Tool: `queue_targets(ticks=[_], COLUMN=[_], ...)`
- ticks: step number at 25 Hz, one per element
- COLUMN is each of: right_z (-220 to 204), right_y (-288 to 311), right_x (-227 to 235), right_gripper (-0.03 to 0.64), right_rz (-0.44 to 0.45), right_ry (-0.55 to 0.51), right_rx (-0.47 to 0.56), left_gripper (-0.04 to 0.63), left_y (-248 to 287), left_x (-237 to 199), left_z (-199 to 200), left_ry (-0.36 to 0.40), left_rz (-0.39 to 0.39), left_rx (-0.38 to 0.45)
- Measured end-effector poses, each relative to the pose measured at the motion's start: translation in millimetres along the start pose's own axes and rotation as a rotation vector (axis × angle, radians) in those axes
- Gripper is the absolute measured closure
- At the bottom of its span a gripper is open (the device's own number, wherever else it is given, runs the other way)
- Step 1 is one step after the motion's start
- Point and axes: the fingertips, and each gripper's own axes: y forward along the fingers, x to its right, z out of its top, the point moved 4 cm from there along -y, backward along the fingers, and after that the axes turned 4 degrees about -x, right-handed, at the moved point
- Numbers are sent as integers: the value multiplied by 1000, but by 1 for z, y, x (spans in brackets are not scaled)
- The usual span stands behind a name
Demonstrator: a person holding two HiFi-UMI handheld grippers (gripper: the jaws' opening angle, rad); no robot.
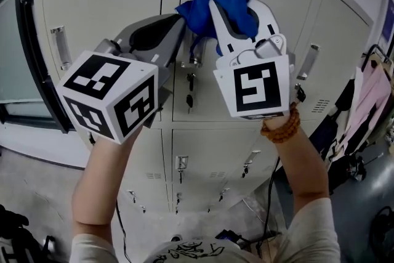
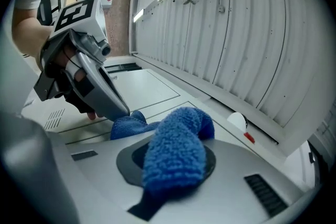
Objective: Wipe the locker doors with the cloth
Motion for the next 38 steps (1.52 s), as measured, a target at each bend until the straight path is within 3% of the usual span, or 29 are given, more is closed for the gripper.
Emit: queue_targets(ticks=[8,19,38], right_z=[-45,-79,-105], right_y=[-42,-80,-116], right_x=[-31,-115,-231], right_gripper=[594,594,594], right_rz=[-19,-11,141], right_ry=[45,86,57], right_rx=[-49,-80,-117], left_gripper=[593,593,593], left_y=[1,-21,-52], left_x=[19,35,40], left_z=[-34,-74,-148], left_ry=[5,8,-73], left_rz=[27,44,65], left_rx=[-31,-90,-175])
